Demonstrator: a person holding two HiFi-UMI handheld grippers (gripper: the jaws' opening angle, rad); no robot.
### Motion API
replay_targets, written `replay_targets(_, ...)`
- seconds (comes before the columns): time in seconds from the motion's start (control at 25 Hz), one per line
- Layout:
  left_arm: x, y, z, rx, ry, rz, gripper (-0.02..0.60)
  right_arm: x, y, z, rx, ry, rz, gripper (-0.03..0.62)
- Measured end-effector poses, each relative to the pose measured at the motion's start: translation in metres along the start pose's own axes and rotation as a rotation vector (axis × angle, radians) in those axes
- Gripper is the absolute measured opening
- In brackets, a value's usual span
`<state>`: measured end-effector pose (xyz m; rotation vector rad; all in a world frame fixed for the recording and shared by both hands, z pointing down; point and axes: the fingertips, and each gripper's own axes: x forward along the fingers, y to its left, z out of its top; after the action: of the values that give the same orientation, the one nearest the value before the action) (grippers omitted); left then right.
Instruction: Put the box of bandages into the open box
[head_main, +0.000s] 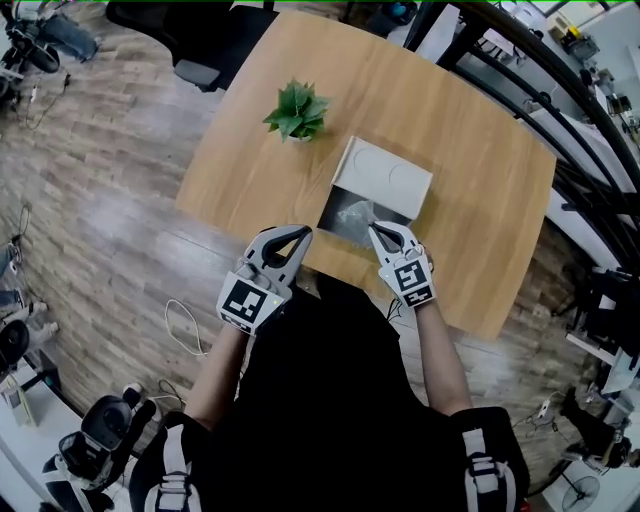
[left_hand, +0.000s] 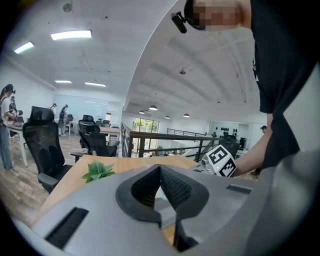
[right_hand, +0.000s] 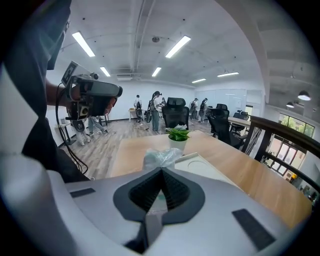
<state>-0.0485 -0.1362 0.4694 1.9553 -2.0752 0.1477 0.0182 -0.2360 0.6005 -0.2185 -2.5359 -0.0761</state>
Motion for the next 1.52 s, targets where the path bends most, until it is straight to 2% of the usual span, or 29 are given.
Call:
replay_targets(0.68,-0.012,-0.006,-0.003,-0.008,-0.009,0.127,0.022,0.018,-0.003,-0.051,-0.036,0.086,0.078,0.024)
replay_targets(1.04,-0.004,-0.020,-0.003,0.006,-0.022,0.099,0.021,0.025,-0.004,-0.060,-0.061,0.108,0.081,0.025)
replay_targets(1.36,-0.002,-0.024,0.000,0.019,-0.013,0.076,0.021,0.034,-0.003,-0.069,-0.135,0.157,0.100,0.024)
replay_targets(1.52,-0.004,-0.023,-0.006,0.027,0.026,0.072,0.021,0.043,0.000,-0.076,-0.137,0.176,0.109,0.025)
